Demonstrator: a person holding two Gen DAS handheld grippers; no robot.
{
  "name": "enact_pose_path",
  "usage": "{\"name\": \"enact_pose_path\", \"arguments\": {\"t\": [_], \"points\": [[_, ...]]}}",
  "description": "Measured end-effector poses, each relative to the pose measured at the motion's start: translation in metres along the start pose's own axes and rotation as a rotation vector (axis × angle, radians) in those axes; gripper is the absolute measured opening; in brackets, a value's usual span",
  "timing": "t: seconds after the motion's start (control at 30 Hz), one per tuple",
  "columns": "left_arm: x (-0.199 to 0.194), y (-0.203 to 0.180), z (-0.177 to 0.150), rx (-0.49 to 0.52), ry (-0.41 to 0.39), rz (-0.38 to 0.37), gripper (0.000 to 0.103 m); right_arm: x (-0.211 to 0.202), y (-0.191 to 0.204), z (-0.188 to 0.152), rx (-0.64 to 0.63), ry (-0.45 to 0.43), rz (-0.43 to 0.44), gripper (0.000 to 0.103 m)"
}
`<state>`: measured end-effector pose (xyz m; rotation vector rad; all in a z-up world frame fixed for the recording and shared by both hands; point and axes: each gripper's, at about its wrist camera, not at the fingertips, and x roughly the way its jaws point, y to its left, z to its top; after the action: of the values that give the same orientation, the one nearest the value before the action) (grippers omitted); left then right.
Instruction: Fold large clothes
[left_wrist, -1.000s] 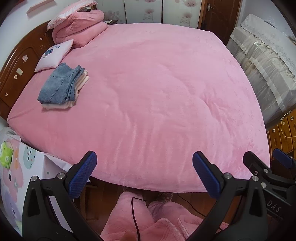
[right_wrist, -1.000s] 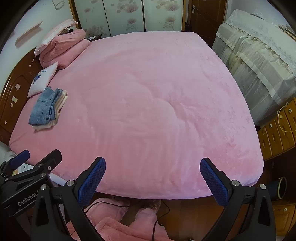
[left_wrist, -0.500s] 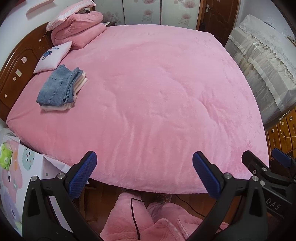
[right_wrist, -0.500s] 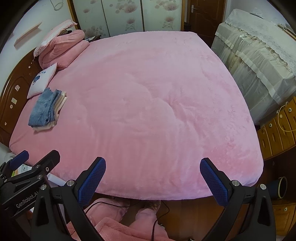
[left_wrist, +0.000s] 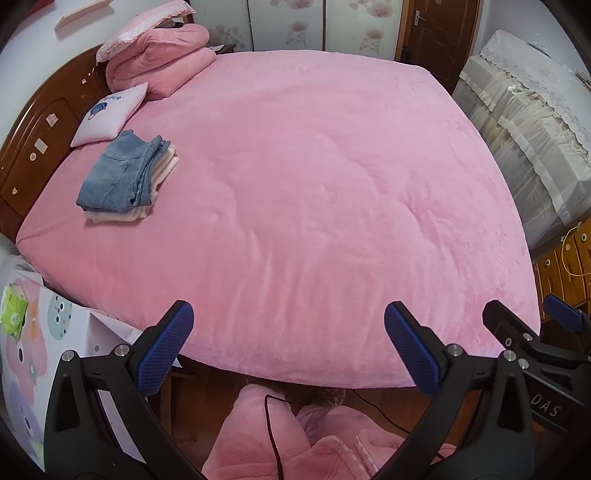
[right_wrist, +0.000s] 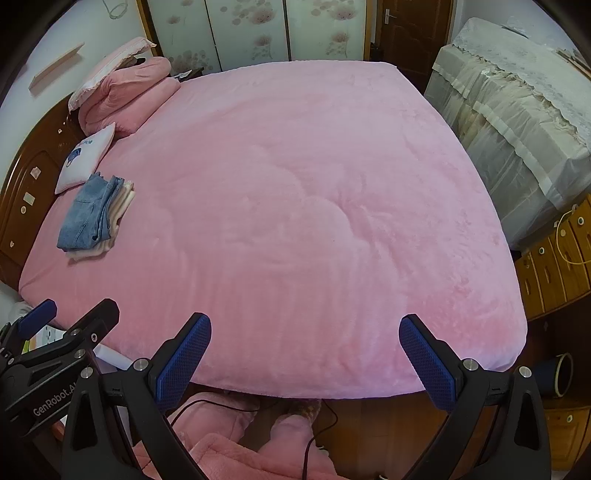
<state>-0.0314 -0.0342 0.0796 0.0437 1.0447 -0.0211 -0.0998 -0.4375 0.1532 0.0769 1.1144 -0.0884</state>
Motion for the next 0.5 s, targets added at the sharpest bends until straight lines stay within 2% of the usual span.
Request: {"name": "enact_pose_path", "arguments": {"t": [0.5], "points": [[0.0024,-0.0012,0.0010,-0.007,0.010,-0.001,0.102,0.0078,-0.0028,0.0073,-0.007,0.011,0.009,0.103]]}}
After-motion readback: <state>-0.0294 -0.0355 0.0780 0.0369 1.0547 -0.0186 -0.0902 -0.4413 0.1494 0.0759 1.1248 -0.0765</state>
